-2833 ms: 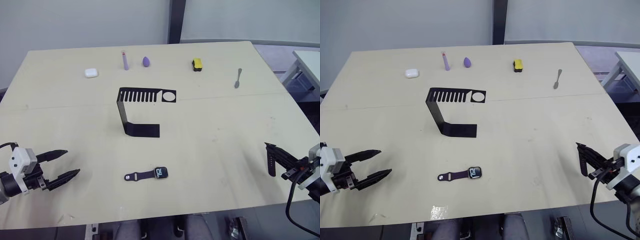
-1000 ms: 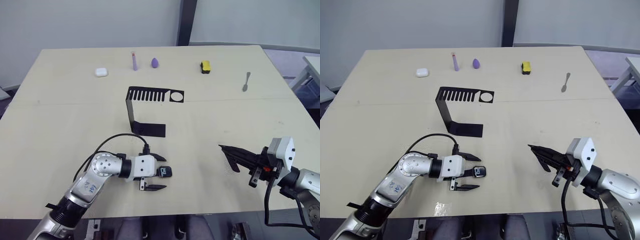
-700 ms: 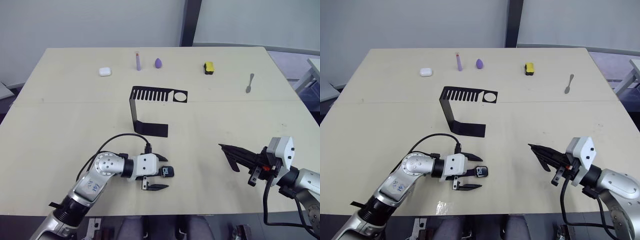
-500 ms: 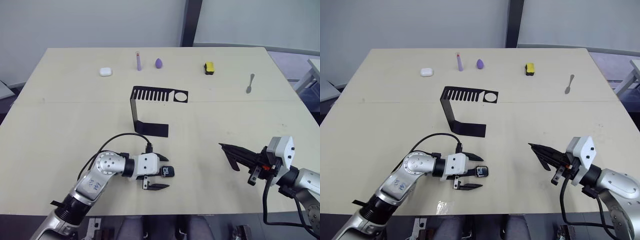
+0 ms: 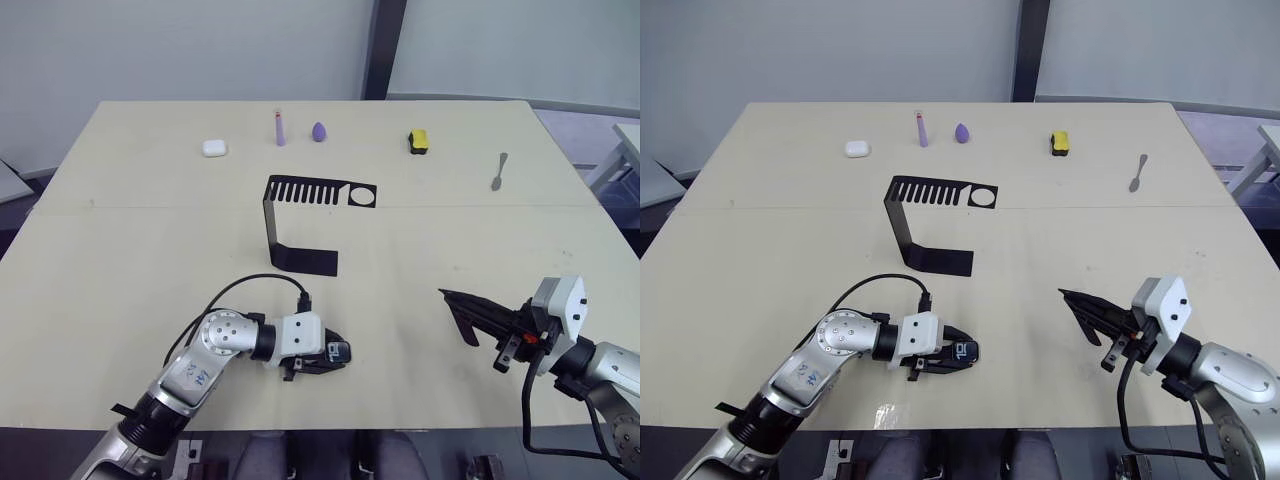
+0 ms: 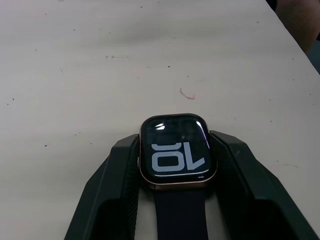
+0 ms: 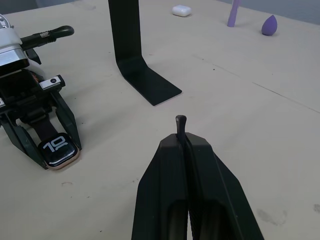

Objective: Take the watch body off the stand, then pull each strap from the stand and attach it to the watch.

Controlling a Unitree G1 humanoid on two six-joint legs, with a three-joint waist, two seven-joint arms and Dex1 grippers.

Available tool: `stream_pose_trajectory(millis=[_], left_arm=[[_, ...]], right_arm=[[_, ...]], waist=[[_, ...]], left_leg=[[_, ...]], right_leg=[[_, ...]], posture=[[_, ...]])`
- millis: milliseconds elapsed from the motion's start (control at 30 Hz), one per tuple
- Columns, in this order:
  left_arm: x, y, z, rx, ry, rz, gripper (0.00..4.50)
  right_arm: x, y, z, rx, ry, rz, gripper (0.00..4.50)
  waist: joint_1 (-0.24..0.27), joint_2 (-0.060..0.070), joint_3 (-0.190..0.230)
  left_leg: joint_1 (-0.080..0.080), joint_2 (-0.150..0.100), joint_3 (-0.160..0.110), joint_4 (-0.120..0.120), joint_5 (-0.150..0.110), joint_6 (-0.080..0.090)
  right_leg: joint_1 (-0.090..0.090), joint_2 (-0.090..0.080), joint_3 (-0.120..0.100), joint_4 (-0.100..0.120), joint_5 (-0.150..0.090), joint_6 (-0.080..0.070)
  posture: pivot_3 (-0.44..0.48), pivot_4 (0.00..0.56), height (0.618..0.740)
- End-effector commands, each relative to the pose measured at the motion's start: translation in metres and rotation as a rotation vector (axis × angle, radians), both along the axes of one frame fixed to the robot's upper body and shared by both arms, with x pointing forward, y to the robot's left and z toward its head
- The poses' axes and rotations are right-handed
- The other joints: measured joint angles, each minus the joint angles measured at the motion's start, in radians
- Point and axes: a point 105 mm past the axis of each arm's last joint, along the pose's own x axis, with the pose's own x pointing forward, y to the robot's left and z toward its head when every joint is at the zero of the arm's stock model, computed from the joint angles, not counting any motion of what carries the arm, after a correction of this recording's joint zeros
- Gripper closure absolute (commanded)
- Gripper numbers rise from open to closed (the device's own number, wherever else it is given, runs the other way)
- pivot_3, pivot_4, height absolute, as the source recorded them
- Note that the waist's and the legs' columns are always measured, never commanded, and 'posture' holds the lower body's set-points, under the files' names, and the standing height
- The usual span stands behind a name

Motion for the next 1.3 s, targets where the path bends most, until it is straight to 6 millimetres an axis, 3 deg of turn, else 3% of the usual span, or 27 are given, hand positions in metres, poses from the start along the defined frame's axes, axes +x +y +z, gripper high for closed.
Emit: stream_pose_trajectory(millis=[33,200,400,733,933,1300], left_arm=[[0.013,0.013,-0.016,0.021,0.039,0.13,2.89],[0.016,0.014,0.018,-0.133,0.015,0.107,2.89],[0.021,0.039,0.052,-0.252,0.047,0.087,2.89],[0.01,0.076,0.075,-0.3,0.192,0.029,2.89],[0.011,0.065,0.088,-0.338,0.209,0.01,2.89],[0.012,0.036,0.1,-0.401,0.312,0.013,2.89]], right_arm=[[-0.003,0.002,0.005,-0.007,-0.038,0.02,4.5],[0.0,-0.001,0.005,-0.029,-0.073,0.015,4.5],[0.008,-0.001,0.007,-0.017,-0.121,-0.012,4.5],[0.002,0.016,0.02,-0.066,-0.212,0.053,4.5],[-0.002,0.033,0.032,-0.091,-0.275,0.104,4.5],[-0.006,0.071,0.035,-0.165,-0.37,0.197,4.5]], waist=[[0.0,0.0,0.0],[-0.004,0.0,0.0],[-0.008,0.0,0.0],[-0.008,0.0,0.001],[-0.006,0.0,0.001],[-0.008,-0.002,0.002]], left_leg=[[0.0,0.0,0.0,0.0,0.0,0.0],[-0.001,0.001,0.0,0.0,0.0,-0.001],[-0.001,0.002,0.0,-0.001,0.001,-0.004],[-0.001,0.001,0.001,-0.001,0.001,-0.004],[-0.001,0.001,0.001,-0.001,0.001,-0.004],[-0.002,0.001,0.001,-0.001,0.003,-0.009]], right_leg=[[0.0,0.0,0.0,0.0,0.0,0.0],[-0.001,0.0,0.0,0.0,0.0,0.0],[-0.003,0.003,-0.001,0.002,-0.001,-0.001],[-0.003,0.003,0.0,0.001,-0.001,-0.001],[-0.003,0.003,0.0,0.001,-0.001,-0.001],[-0.003,0.004,0.001,0.001,-0.001,-0.001]], posture=[[0.0,0.15,0.74],[0.0,0.15,0.74],[0.0,0.15,0.74],[0.0,0.15,0.74],[0.0,0.15,0.74],[0.0,0.15,0.74]])
